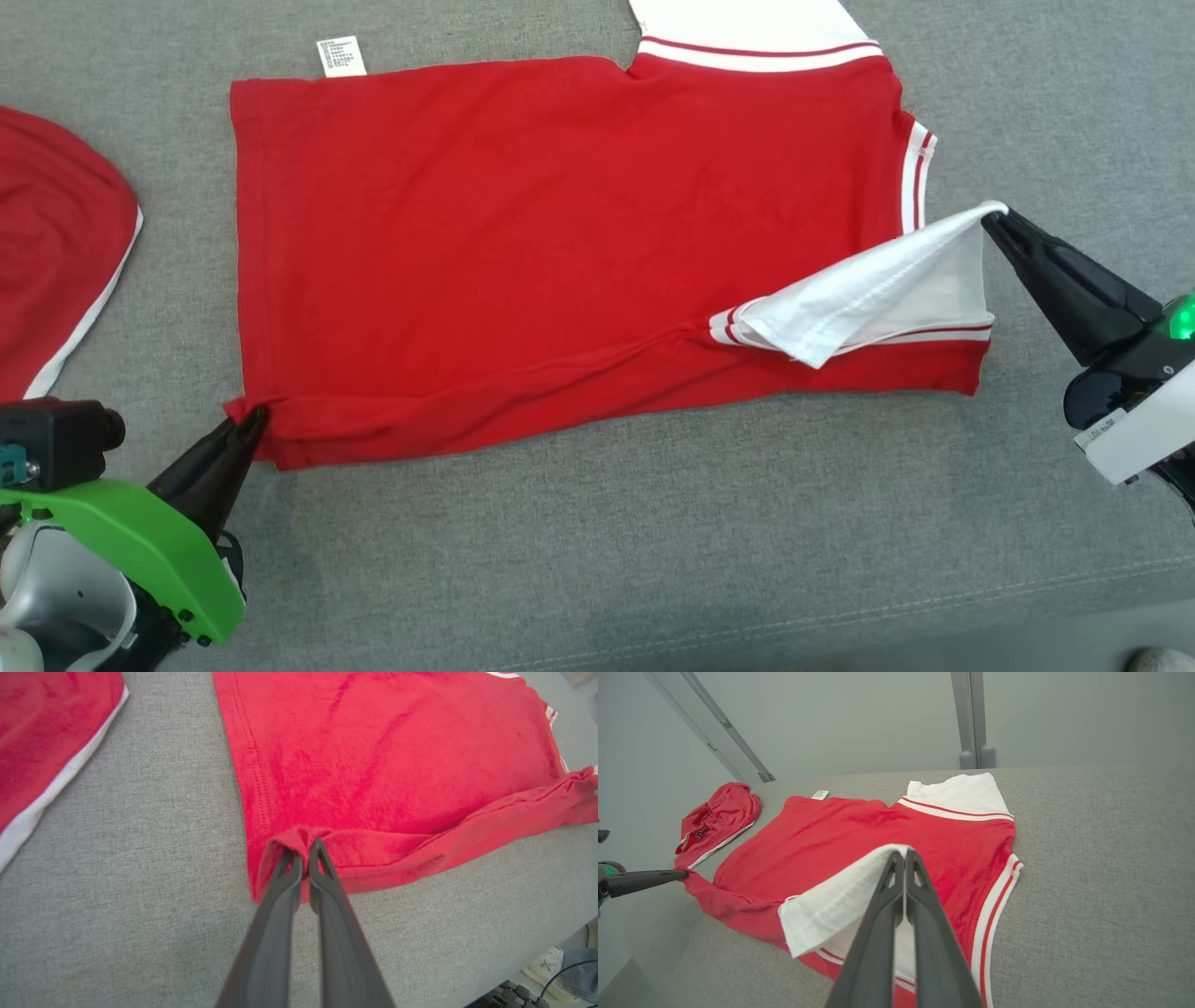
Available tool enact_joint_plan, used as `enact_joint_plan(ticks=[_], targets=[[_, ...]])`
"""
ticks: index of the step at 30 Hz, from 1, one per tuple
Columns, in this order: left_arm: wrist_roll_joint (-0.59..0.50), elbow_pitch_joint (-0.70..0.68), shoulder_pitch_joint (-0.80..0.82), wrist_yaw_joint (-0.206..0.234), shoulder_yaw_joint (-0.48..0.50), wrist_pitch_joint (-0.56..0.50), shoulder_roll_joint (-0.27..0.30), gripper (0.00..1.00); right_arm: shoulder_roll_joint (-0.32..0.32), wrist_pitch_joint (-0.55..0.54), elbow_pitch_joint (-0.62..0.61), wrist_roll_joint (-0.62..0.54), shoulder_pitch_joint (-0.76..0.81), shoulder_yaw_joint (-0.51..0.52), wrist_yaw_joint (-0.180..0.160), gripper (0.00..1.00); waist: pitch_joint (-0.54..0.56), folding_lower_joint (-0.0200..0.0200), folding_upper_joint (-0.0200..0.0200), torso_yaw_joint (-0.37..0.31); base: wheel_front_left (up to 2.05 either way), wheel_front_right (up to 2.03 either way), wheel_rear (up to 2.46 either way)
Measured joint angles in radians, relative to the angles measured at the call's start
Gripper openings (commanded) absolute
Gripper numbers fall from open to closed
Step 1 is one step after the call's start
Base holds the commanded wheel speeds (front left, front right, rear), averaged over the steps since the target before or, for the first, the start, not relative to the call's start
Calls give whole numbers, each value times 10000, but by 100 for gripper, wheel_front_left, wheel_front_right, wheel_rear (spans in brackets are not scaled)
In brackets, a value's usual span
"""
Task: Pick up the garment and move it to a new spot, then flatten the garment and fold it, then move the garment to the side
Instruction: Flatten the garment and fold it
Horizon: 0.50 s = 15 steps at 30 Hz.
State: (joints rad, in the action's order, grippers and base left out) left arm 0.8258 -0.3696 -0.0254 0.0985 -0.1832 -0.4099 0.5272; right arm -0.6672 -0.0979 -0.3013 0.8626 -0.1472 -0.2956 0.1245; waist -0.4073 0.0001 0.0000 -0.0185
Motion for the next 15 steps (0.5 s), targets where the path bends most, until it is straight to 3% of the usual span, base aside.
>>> enact_joint_plan(ticks=[15], targets=[[67, 184, 1257, 82, -15, -575, -2, 0, 98, -42, 550, 82, -1077, -125, 2, 0, -913, 1, 0, -39, 0, 0, 0]])
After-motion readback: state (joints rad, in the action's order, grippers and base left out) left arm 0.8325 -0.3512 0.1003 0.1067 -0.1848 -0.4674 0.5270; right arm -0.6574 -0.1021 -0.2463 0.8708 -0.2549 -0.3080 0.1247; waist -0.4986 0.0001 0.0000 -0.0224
